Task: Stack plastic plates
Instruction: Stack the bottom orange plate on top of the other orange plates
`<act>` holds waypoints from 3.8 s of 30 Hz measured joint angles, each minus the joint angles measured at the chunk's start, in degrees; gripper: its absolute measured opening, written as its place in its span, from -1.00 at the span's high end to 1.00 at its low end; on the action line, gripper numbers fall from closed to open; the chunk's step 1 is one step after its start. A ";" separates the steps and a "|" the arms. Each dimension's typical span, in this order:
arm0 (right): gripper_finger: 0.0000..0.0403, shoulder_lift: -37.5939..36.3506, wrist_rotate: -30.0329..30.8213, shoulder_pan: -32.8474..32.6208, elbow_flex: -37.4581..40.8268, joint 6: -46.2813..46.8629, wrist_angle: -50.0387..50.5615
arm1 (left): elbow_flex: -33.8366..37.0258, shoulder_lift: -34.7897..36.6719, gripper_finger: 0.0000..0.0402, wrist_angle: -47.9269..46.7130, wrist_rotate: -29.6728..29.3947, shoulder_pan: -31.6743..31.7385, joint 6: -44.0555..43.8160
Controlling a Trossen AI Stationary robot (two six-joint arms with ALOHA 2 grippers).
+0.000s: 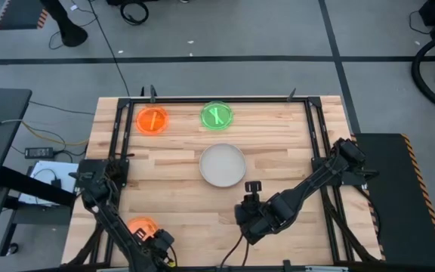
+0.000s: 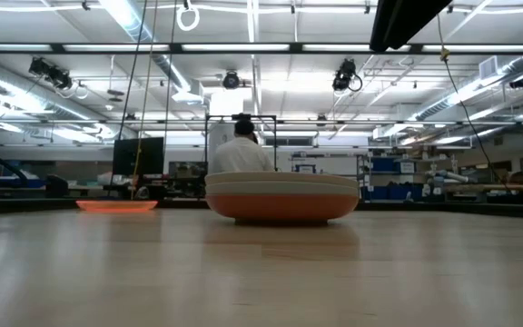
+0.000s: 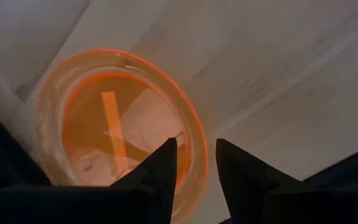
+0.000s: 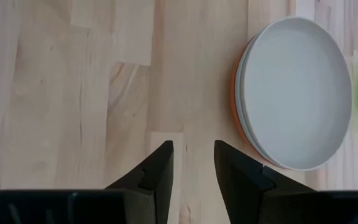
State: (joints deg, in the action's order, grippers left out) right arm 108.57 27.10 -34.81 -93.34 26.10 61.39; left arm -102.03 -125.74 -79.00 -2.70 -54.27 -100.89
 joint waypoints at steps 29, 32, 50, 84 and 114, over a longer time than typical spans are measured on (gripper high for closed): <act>0.38 0.00 -1.74 2.43 0.00 -4.03 -5.05 | 4.05 -1.74 0.41 5.15 -0.13 0.27 -2.11; 0.38 0.00 -1.74 2.43 0.00 -4.67 -5.24 | 4.05 -1.74 0.41 3.24 0.87 0.31 -4.24; 0.38 0.00 -1.74 2.43 0.00 -4.71 -5.22 | 4.05 -1.76 0.41 3.00 3.76 0.31 -7.99; 0.38 0.00 -1.74 2.43 0.00 -4.94 -5.80 | 4.01 -3.98 0.78 3.79 7.93 0.43 -6.02; 0.38 0.00 -1.74 -0.55 0.00 -2.59 -1.32 | -5.17 -3.10 0.98 -11.02 -15.69 11.49 24.09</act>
State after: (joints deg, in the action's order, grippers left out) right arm 108.57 25.36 -35.36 -93.34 23.51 60.06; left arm -107.20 -128.84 -90.02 -18.39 -42.78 -76.79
